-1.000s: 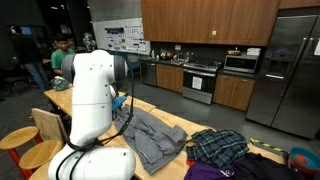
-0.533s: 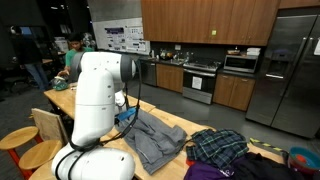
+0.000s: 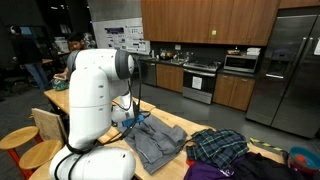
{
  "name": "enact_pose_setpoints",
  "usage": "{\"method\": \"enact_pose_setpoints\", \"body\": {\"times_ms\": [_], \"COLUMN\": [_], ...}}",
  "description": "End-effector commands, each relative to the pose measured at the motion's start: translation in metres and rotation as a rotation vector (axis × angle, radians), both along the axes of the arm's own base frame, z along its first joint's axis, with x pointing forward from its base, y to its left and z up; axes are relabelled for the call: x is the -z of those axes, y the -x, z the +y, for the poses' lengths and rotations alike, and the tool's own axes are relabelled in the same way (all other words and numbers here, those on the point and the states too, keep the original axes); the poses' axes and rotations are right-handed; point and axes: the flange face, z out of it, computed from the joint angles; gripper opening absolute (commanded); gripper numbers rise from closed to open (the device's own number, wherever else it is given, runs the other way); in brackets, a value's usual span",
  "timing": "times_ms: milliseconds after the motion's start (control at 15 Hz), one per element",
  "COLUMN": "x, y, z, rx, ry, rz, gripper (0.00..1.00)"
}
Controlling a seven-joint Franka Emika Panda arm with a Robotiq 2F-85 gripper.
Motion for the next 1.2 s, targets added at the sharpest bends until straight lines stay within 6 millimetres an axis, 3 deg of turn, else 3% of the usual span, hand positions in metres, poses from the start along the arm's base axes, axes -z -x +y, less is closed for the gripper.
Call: {"method": "enact_pose_setpoints", "body": {"times_ms": [0, 133, 200, 400, 1133], "x": [-0.036, -0.049, -0.029, -0.043, -0.043], "y": [-0.011, -0.025, -0.021, -0.029, -0.027], "z": [-0.025, -0.031, -0.027, -0.031, -0.029], "rx": [0.192, 0.240, 0.188, 0.225, 0.227], "ry": [0.026, 0.056, 0.035, 0.048, 0.050], "rz": [-0.046, -0.058, -0.045, -0.057, -0.055], "gripper": [1.00, 1.00, 1.00, 1.00, 1.00]}}
